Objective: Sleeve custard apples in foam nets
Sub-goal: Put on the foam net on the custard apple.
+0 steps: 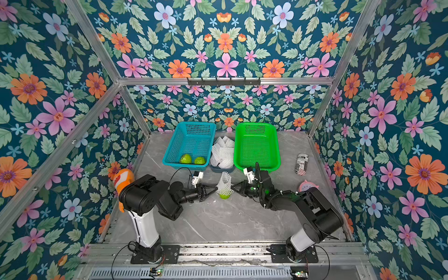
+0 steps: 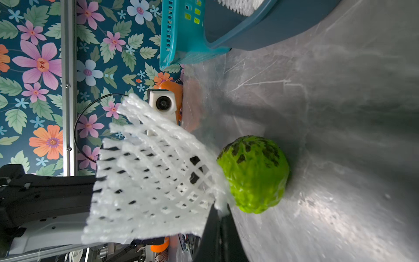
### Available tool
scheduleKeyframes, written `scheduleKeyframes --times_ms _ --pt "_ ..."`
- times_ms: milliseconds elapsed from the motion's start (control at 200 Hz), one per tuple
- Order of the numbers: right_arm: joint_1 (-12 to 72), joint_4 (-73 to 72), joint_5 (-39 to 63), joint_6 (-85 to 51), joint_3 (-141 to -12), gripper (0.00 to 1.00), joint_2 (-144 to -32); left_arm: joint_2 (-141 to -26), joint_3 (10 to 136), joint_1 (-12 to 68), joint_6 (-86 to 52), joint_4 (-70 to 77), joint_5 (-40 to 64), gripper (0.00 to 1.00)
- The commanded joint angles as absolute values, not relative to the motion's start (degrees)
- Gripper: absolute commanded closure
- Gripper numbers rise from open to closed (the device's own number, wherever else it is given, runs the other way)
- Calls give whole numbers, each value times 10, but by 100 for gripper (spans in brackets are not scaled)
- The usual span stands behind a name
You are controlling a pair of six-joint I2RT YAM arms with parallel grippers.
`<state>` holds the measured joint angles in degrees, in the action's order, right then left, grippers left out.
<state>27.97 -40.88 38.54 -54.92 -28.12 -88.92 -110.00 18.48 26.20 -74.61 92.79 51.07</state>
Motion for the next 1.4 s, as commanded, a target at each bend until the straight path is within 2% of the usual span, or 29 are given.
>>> scheduleKeyframes --times_ms 0,445,1400 --pt "280 -436 362 -539 -282 100 -883 -1104 193 260 -736 985 516 100" --pt "280 -487 357 -563 -275 100 -917 -1129 210 254 -740 985 528 100" --pt "295 -450 370 -518 -248 100 -935 -1135 154 257 -719 985 545 100"
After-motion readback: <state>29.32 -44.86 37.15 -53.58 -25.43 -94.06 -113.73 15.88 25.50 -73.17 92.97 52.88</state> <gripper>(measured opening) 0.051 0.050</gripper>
